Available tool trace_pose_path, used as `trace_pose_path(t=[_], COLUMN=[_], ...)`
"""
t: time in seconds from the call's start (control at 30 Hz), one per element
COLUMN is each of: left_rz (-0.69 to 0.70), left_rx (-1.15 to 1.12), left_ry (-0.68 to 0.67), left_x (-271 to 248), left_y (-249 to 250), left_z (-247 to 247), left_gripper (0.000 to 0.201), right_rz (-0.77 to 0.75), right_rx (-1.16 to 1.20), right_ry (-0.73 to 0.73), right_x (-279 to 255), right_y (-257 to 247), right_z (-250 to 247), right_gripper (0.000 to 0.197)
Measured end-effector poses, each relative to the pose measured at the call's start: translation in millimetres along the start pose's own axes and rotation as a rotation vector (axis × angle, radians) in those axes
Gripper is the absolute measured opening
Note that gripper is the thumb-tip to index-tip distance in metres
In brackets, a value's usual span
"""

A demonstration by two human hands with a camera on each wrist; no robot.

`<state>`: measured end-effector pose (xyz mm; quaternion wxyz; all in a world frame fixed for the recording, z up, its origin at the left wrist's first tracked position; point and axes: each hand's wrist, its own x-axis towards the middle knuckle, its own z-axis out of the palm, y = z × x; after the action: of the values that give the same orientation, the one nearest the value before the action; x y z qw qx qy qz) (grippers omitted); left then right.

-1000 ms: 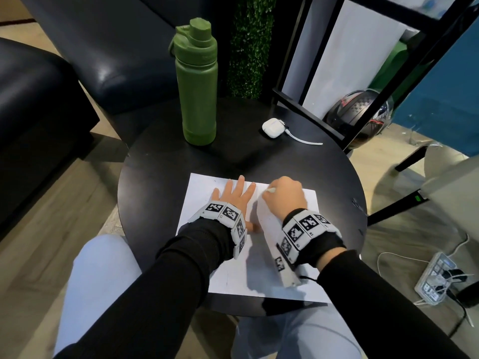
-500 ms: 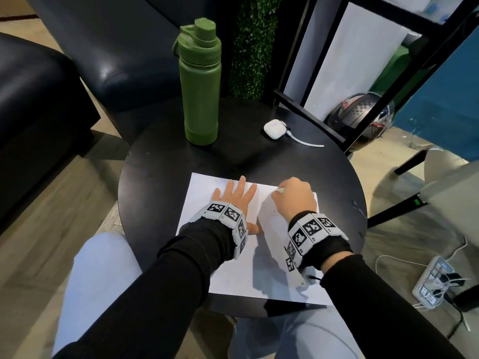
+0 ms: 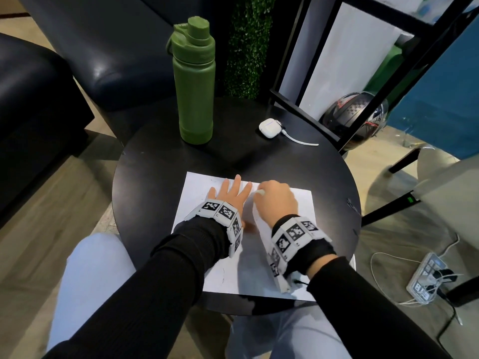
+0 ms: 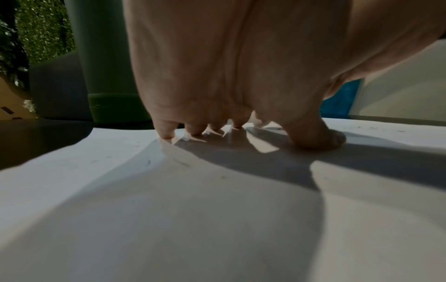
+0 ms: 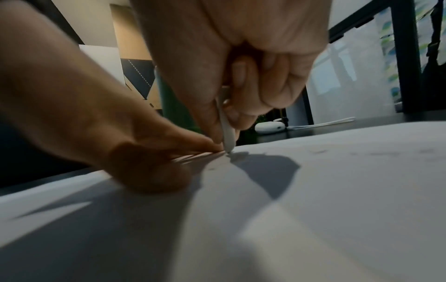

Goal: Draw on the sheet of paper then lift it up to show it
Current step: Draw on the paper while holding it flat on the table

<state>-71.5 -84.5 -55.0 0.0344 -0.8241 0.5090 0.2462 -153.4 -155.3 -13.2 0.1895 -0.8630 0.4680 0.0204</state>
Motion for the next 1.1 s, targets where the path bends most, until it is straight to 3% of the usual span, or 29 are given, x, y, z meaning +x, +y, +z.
trace_pose_path(t=[0.27, 0.47, 0.63, 0.83, 1.0, 1.1], left_rz=[0.015, 0.021, 0.023, 0.015, 0.025, 0.017], left_rx=[0.016, 0.016, 0.032, 0.032, 0.035, 0.028], left_ry=[-0.046, -0.035, -0.064, -0.038, -0.075, -0.068], left_x=[-2.6, -0.1, -3.6, -1.0, -3.7, -2.0], left_y=[1.0, 1.0, 3.1, 1.7, 2.9, 2.2], left_z=[-4.7, -0.6, -5.7, -2.5, -5.9, -6.1], left_gripper=[0.103, 0.097, 0.100, 0.097, 0.100, 0.100], right_rz=[0.140, -0.027, 0.140, -0.044, 0.138, 0.110], right_rx=[0.014, -0.010, -0.051, -0.035, -0.062, -0.035], right_ry=[0.040, -0.017, 0.028, -0.032, 0.015, 0.036], right_x=[3.3, -5.9, 3.9, -7.0, -0.3, -2.7], right_y=[30.7, 15.8, 43.5, 15.8, 43.3, 32.4], right_z=[-16.9, 1.1, -19.3, -0.5, -21.5, -18.8], right_gripper=[0.025, 0.024, 0.024, 0.017, 0.024, 0.023])
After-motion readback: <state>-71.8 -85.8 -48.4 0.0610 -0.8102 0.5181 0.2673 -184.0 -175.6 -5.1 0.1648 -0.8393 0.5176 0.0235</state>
